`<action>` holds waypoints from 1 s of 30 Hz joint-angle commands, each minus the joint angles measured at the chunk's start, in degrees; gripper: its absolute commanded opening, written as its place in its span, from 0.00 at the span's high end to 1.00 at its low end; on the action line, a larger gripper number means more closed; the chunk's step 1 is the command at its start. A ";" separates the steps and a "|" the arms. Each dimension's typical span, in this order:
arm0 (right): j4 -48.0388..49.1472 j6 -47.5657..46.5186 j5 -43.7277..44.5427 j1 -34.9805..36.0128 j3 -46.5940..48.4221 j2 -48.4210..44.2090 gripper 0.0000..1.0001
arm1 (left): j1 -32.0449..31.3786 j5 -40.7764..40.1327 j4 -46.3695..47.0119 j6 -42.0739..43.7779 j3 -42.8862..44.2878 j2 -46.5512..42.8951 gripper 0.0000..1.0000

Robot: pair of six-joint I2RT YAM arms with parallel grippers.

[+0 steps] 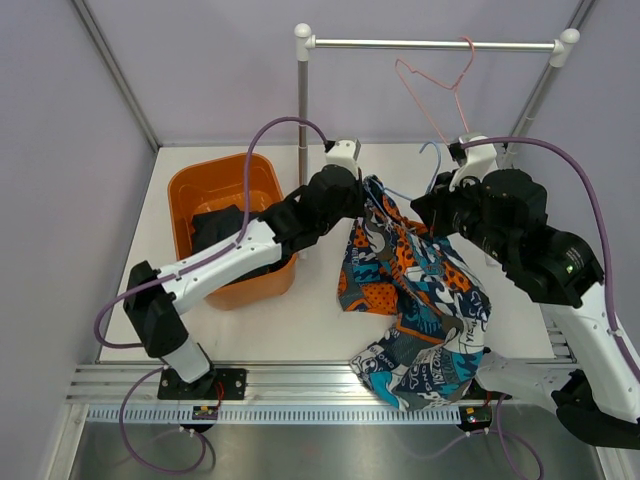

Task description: Remove the shorts from the hanger

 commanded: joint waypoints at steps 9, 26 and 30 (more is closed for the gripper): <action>-0.76 -0.62 -3.66 -0.01 3.48 -3.70 1.00 | 5.94 -1.00 -1.01 1.09 6.89 5.86 1.00; 3.89 -0.79 7.15 -0.01 2.34 -1.94 1.00 | -5.90 -1.43 0.75 0.74 -6.56 -6.08 1.00; 6.43 -1.67 11.01 -0.01 2.69 -0.45 1.00 | -16.25 -5.82 0.04 4.15 -8.84 -10.56 1.00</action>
